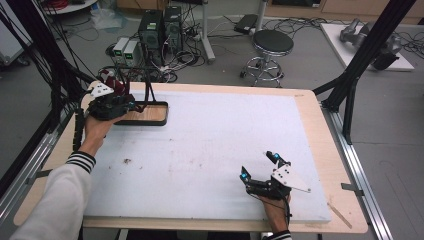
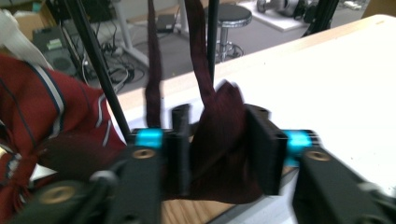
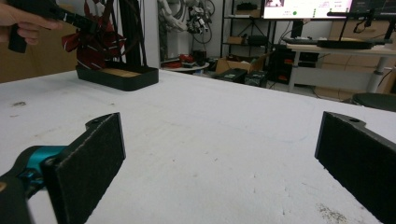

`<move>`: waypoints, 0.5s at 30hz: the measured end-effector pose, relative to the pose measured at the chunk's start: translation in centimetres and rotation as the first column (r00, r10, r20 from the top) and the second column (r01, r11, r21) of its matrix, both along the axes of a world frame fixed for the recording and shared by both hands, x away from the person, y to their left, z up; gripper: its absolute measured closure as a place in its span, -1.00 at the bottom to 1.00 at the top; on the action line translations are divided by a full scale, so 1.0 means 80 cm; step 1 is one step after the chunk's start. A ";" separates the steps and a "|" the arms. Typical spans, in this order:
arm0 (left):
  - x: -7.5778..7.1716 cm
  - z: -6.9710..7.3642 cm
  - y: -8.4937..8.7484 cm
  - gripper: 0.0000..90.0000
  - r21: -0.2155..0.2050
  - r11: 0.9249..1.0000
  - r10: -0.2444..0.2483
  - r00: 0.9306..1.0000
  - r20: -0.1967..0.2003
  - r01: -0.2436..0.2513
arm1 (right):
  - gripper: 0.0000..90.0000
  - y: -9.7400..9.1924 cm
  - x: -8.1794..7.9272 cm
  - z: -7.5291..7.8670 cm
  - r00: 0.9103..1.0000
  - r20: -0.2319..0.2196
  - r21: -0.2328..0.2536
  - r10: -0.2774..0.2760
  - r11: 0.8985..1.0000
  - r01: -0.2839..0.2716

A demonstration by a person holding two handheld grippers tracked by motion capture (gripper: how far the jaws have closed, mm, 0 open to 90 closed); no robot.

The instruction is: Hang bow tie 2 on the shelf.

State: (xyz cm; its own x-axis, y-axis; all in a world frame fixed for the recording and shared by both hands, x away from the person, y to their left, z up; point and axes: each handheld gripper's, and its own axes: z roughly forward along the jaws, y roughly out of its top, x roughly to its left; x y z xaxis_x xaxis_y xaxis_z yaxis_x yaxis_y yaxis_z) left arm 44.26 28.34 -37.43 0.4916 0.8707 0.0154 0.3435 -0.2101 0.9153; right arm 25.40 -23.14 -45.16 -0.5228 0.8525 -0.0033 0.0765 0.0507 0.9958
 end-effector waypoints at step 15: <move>-0.038 0.012 0.011 -0.66 -0.059 0.993 -0.099 0.991 0.088 0.105 | -0.98 -0.002 0.000 0.000 1.000 0.009 0.005 0.002 1.000 -0.002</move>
State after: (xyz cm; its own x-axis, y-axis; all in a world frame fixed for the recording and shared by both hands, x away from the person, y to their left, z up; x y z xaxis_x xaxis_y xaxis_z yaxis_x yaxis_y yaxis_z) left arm 41.23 29.20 -36.48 0.5770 0.8167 0.0074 0.2441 -0.1811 0.9527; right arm 25.38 -23.26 -45.20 -0.5245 0.8514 -0.0037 0.0670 0.0456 0.9967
